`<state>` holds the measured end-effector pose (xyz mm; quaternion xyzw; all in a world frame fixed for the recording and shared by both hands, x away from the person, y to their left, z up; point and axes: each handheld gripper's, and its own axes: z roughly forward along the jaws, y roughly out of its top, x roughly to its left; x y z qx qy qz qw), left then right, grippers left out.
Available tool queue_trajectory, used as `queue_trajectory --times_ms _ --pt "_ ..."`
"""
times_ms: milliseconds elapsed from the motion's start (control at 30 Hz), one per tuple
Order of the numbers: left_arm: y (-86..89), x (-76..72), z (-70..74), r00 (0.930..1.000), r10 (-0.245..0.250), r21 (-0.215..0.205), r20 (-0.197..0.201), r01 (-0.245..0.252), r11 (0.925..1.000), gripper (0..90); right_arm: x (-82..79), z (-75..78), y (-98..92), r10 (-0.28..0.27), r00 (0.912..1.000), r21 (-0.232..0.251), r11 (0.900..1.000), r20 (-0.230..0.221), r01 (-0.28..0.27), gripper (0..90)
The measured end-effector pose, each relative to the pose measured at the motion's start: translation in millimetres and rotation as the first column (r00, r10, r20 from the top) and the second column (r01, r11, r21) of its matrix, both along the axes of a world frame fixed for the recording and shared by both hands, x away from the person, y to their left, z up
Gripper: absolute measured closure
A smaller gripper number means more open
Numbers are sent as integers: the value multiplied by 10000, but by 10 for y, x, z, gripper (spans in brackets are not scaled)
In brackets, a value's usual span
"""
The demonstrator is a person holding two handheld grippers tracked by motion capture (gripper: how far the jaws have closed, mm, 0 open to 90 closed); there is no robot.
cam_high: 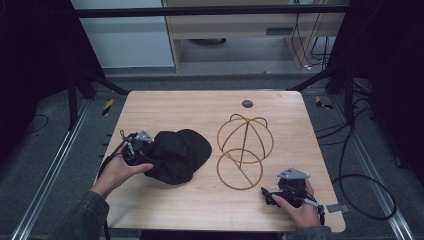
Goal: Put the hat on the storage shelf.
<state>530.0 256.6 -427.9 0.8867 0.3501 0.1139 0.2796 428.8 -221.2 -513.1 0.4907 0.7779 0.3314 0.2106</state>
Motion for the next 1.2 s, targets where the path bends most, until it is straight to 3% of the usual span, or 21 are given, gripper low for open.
queue_trajectory --times_ms 233,467,833,1200 --pt "-9 60 -33 9999 -89 -327 -77 86 9994 618 0 0 0 0 10000 1 10000 -1 0 4" --pt "-12 72 12 9997 -210 -471 -81 206 9987 836 0 0 0 1 10000 0 10000 -1 -1 4" --pt "40 89 70 9991 -371 -731 -217 354 9967 876 0 0 0 2 10000 -1 10000 -1 -2 4" --pt "149 8 333 9991 -414 -923 -5 412 9949 878 0 0 0 4 10000 -3 10000 2 -4 5"
